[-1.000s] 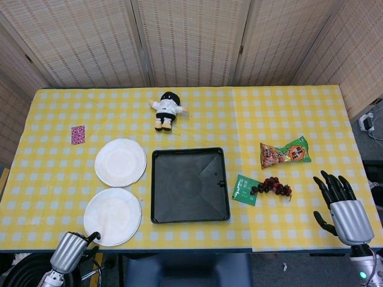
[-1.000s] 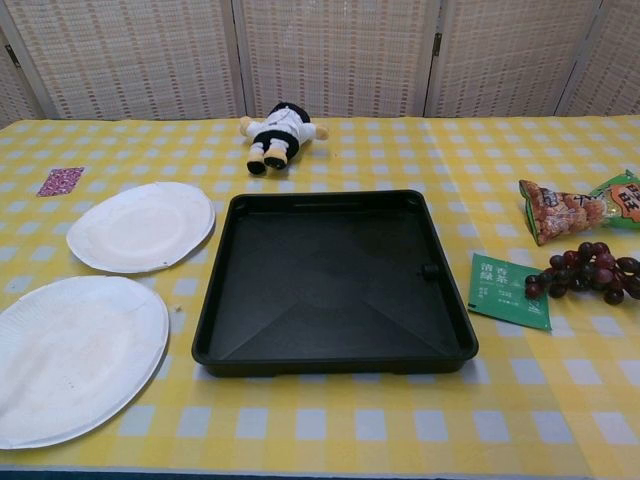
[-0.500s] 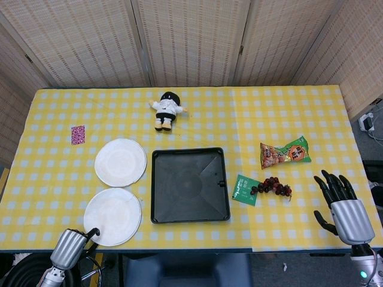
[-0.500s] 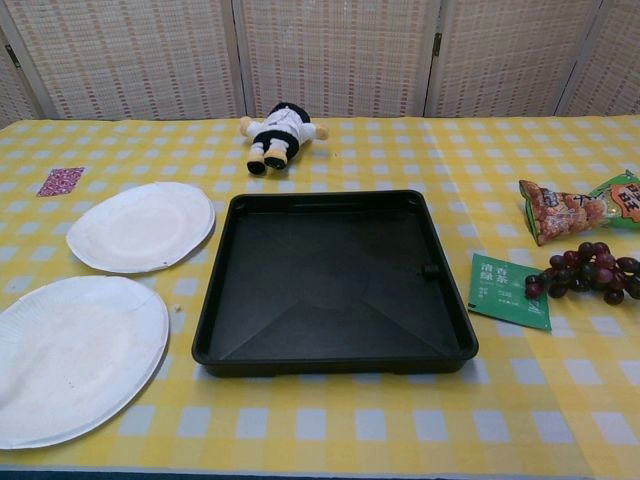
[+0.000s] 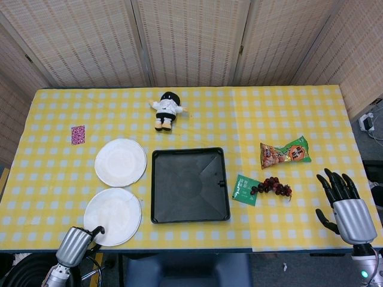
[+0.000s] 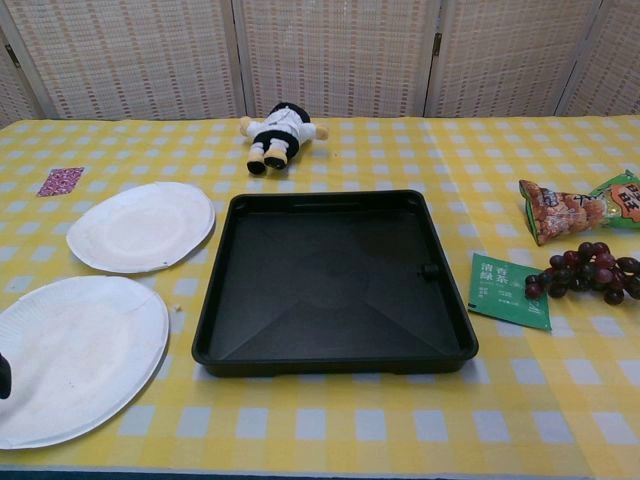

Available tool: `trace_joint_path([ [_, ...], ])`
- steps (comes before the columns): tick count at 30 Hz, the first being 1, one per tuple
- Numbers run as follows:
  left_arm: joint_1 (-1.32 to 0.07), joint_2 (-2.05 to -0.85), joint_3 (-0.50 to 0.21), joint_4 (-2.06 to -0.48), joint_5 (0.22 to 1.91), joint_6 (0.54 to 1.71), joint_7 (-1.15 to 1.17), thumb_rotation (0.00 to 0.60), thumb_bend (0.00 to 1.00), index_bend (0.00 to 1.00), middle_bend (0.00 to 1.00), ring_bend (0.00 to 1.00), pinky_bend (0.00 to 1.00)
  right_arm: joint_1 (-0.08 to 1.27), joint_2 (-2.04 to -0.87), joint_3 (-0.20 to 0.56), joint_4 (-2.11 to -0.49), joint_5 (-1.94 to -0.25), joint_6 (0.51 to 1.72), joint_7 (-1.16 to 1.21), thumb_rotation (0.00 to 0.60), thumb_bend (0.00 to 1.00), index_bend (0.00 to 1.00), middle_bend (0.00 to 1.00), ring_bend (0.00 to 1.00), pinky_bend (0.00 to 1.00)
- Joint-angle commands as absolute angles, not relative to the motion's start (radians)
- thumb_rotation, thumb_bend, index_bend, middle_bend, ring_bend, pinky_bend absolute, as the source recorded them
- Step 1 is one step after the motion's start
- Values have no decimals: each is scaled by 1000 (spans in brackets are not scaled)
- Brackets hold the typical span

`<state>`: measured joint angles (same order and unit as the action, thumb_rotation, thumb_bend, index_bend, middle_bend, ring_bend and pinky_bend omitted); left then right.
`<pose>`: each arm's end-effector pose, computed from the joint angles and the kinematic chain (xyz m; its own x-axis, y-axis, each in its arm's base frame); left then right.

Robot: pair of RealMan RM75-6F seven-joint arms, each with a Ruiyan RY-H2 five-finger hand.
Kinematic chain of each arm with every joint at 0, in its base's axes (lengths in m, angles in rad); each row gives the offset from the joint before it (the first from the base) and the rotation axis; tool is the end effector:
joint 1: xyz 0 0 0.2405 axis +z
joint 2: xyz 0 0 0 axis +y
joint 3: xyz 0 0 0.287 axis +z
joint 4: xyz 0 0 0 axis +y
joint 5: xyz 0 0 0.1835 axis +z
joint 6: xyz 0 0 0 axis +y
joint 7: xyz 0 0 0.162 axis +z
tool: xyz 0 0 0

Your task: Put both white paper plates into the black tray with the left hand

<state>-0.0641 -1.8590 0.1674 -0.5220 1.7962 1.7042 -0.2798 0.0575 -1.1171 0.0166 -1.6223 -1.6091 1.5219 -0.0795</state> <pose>-0.3444 0.1581 -0.0066 0.4438 0.0318 0.8955 0.8222 -0.4120 -0.3928 -0.3160 -0.1833 0.1902 0.4657 -0.0023 0.8850 -0.8813 -0.0924 0.4635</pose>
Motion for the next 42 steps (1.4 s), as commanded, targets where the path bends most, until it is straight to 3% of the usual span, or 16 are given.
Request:
trace_joint_path([
  [1,-67,-1869,161,-517,1787,1706,-290,600,313,554,1000,1000,1000,59,-1116,17,-1624,-1605,1517,-79,600,365,0,0,0,0],
  [6,-71,-1883,165,-501,1783,1694,-301,600,358,633,1000,1000,1000,61,-1116,20,-1624,-1597,1512,-81,600,365,0,0,0,0],
  [22,-87,-1912,175,-434,1799,1766,-362,600,480,624,1000,1000,1000,65,-1114,20,-1625,-1589,1499,-81,600,365,0,0,0,0],
  [33,-107,-1903,161,-421,1800,1841,-344,600,489,625,1000,1000,1000,67,-1114,18,-1626,-1589,1493,-81,600,365,0,0,0,0],
  [42,-149,-1833,112,-537,1790,1935,-264,600,491,626,1000,1000,1000,65,-1111,15,-1630,-1597,1501,-76,600,365,0,0,0,0],
])
